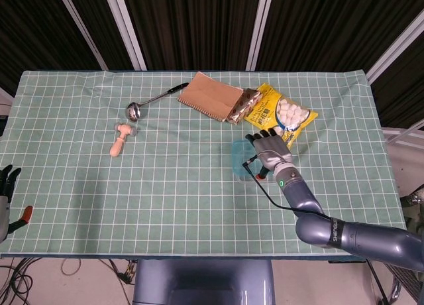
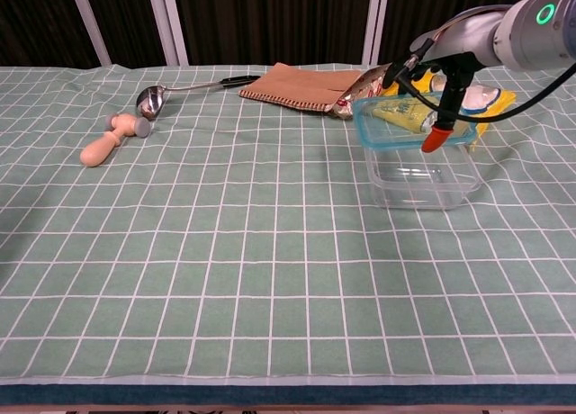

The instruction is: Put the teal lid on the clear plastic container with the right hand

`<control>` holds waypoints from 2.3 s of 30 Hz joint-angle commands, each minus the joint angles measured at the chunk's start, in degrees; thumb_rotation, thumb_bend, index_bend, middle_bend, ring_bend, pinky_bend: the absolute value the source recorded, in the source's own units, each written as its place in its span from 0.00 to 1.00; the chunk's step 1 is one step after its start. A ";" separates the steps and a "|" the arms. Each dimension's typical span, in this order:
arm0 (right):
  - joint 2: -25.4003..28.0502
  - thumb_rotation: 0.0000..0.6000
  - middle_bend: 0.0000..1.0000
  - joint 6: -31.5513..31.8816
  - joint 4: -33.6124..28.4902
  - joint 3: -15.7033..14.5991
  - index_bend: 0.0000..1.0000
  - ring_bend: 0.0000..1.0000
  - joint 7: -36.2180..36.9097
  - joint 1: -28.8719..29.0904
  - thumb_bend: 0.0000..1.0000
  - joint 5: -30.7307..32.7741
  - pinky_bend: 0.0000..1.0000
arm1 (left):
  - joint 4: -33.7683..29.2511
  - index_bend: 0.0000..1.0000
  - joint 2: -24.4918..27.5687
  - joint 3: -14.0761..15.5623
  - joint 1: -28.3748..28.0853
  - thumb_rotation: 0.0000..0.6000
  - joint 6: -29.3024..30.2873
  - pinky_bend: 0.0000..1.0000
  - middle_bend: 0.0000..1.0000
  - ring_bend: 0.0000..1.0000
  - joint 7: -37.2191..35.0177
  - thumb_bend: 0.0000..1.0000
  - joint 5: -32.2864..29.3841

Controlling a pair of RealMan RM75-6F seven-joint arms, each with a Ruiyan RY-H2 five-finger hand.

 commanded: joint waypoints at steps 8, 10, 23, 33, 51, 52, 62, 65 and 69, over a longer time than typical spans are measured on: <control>-3.35 1.00 0.48 11.54 -1.59 -1.02 0.13 0.09 -1.55 2.13 0.32 6.07 0.00 | -0.63 0.08 0.50 0.03 -0.16 1.00 -0.88 0.00 0.00 0.00 -0.53 0.33 -0.61; -3.59 1.00 0.48 12.61 -2.12 -0.90 0.13 0.09 -1.93 2.35 0.32 6.62 0.00 | -0.67 0.08 0.62 0.09 -0.20 1.00 -1.07 0.00 0.00 0.00 -0.64 0.33 -0.60; -4.87 1.00 0.48 12.29 -3.78 -1.49 0.13 0.09 -0.30 0.89 0.32 5.02 0.00 | -0.89 0.08 1.06 0.22 -0.31 1.00 -1.49 0.00 0.00 0.00 -1.27 0.33 -0.66; -5.35 1.00 0.48 10.75 -1.45 -2.29 0.13 0.09 0.77 -0.03 0.32 3.67 0.00 | -1.05 0.08 1.08 0.14 -0.42 1.00 -1.71 0.00 0.00 0.00 -1.08 0.33 -1.10; -5.92 1.00 0.48 8.59 -0.98 -2.70 0.13 0.09 4.77 -1.95 0.32 -1.87 0.00 | -0.23 0.08 0.44 0.14 -0.35 1.00 -0.67 0.00 0.00 0.00 -0.61 0.33 -0.30; -6.13 1.00 0.48 8.59 -0.83 -2.85 0.13 0.09 4.96 -2.09 0.32 -2.51 0.00 | -0.19 0.08 0.43 0.13 -0.35 1.00 -0.65 0.00 0.00 0.00 -0.61 0.33 -0.29; -7.29 1.00 0.48 7.98 0.92 -3.50 0.13 0.10 5.87 -2.66 0.32 -4.41 0.00 | -0.14 0.08 0.41 0.13 -0.37 1.00 -0.68 0.00 0.00 0.00 -0.64 0.33 -0.30; -7.10 1.00 0.48 7.47 1.18 -3.38 0.13 0.09 6.45 -2.89 0.32 -4.53 0.00 | -0.03 0.08 0.40 0.12 -0.38 1.00 -0.58 0.00 0.00 0.00 -0.58 0.33 -0.19; -6.53 1.00 0.48 6.68 1.52 -3.39 0.13 0.09 7.30 -3.30 0.32 -5.24 0.00 | 0.12 0.08 0.29 0.08 -0.36 1.00 -0.45 0.00 0.00 0.00 -0.55 0.33 -0.16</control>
